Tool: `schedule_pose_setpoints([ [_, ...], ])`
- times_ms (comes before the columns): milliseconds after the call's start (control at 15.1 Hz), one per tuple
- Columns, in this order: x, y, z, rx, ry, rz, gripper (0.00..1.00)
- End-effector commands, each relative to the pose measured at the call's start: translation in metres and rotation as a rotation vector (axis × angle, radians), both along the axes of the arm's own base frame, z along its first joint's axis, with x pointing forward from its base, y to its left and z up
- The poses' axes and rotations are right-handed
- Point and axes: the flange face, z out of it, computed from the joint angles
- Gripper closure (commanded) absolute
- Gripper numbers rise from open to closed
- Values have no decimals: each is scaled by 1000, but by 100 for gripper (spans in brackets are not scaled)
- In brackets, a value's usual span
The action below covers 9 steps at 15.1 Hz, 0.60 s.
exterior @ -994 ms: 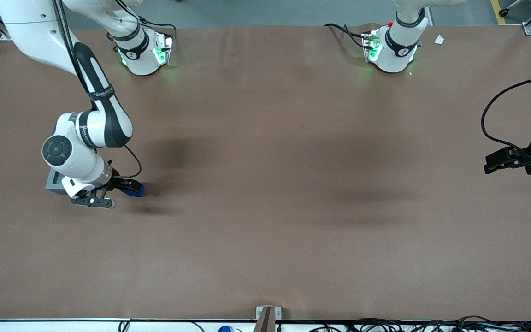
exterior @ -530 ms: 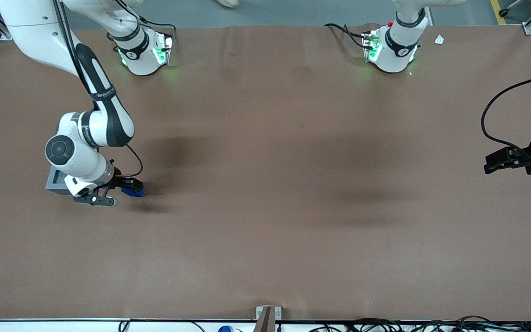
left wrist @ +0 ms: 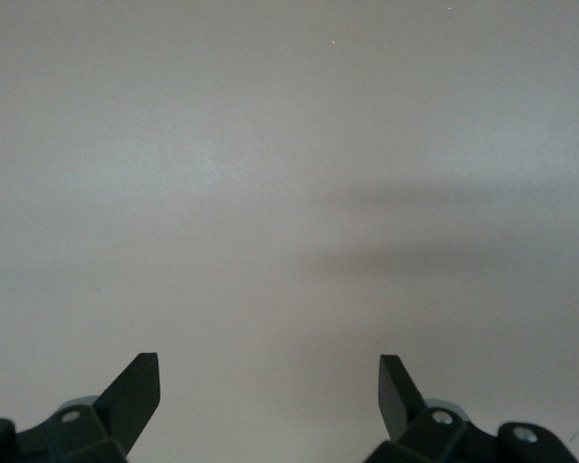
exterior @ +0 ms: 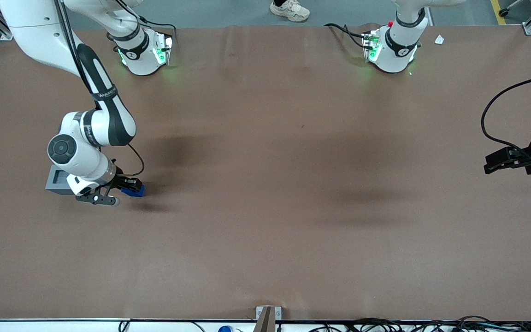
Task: Insert blue part into gray base with right arm
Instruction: 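Close the right gripper on the blue block and lift it, then carry the blue block over the gray base's opening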
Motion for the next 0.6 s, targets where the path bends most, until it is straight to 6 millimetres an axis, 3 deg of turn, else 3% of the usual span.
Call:
schedule_pose_setpoints([
  [0,-5,2,0,9,-4,-17,64],
  [133,-5,3,1,8,4,-14,76],
  [265,-2,5,9,8,30,-12,81],
  [530,10,-2,56,13,27,-18,88],
])
